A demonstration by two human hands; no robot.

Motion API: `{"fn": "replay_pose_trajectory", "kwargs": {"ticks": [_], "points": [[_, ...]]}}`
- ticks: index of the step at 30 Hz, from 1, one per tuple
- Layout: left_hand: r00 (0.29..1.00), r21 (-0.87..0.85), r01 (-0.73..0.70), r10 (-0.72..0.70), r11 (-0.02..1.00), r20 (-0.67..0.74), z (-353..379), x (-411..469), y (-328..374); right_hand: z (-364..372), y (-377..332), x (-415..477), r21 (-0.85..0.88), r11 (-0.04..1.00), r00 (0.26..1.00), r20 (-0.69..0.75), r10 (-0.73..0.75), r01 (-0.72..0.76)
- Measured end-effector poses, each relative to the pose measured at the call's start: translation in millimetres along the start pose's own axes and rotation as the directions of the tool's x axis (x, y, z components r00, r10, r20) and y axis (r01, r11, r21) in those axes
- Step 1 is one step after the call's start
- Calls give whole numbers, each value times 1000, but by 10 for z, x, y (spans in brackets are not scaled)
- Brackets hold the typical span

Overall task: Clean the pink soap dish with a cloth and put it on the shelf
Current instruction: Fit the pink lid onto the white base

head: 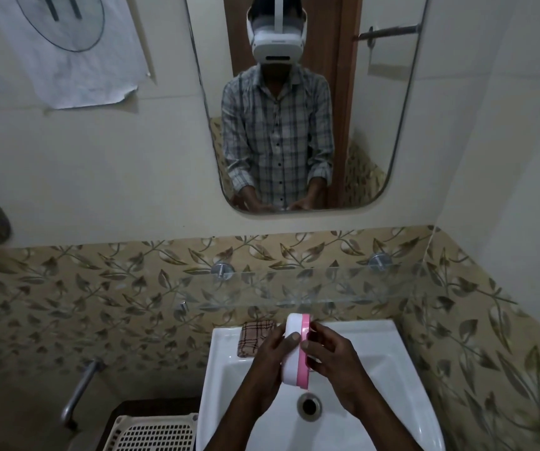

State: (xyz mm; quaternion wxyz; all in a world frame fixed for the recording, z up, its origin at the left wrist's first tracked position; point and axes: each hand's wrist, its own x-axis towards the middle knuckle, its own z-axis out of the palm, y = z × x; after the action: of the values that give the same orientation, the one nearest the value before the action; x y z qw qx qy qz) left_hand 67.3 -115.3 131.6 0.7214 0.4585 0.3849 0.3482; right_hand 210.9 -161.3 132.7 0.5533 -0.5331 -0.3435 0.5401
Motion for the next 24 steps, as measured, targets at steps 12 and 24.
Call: {"fn": "replay_pose_trajectory", "kwargs": {"ticks": [12,24], "points": [[980,161,179,-162,971,-112,289,41,35,407,233,-35,211,977,923,-366,121,-44],[904,-44,421,-423,906,-66,-91,151,247,77,-80,189,412,871,903,-208,376,-268]]}}
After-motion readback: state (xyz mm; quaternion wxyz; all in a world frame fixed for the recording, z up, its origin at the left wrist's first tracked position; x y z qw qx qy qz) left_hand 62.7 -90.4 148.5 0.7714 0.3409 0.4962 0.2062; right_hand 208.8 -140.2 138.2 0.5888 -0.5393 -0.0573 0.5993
